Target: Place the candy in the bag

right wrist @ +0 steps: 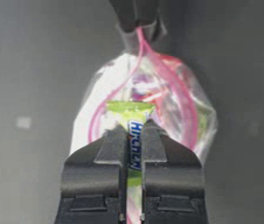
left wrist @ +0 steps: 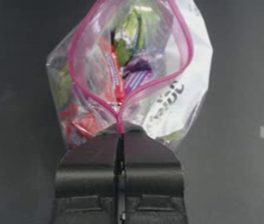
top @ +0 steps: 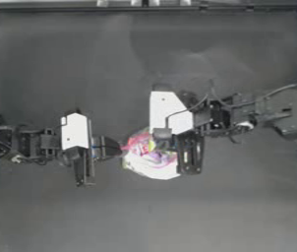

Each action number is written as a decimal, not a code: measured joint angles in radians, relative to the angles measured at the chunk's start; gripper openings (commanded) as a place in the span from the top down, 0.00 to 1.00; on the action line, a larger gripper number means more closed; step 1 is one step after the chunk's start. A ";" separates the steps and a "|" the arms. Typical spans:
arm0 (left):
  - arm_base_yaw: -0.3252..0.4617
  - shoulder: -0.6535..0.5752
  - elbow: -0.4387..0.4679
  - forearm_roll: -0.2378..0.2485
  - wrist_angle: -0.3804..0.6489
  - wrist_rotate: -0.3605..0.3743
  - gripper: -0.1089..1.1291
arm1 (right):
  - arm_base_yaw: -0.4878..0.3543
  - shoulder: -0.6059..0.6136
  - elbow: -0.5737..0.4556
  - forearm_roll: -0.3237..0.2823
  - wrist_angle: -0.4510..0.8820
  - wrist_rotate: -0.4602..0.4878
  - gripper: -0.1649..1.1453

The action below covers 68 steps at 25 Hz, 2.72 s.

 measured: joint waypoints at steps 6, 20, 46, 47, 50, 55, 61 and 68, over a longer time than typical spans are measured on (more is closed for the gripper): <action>0.000 -0.002 0.000 0.000 0.000 0.000 0.87 | 0.005 0.043 -0.002 0.006 -0.021 0.000 0.66; -0.005 -0.002 0.000 -0.002 0.000 0.000 0.87 | 0.000 0.083 -0.009 -0.017 -0.028 0.000 0.34; -0.015 -0.104 0.000 0.002 0.032 0.031 0.87 | -0.014 -0.261 0.172 -0.023 -0.179 0.029 0.31; -0.015 -0.112 0.000 0.002 0.037 0.031 0.87 | -0.014 -0.268 0.179 -0.021 -0.183 0.029 0.31; -0.015 -0.137 0.000 0.002 0.060 0.034 0.87 | -0.014 -0.285 0.196 -0.021 -0.190 0.034 0.31; -0.015 -0.175 0.000 0.000 0.098 0.064 0.87 | -0.015 -0.305 0.219 -0.021 -0.207 0.034 0.31; -0.015 -0.193 0.002 0.000 0.127 0.066 0.87 | -0.014 -0.333 0.261 -0.026 -0.252 0.034 0.31; -0.015 -0.192 0.002 0.000 0.143 0.066 0.87 | -0.015 -0.371 0.314 -0.023 -0.301 0.034 0.31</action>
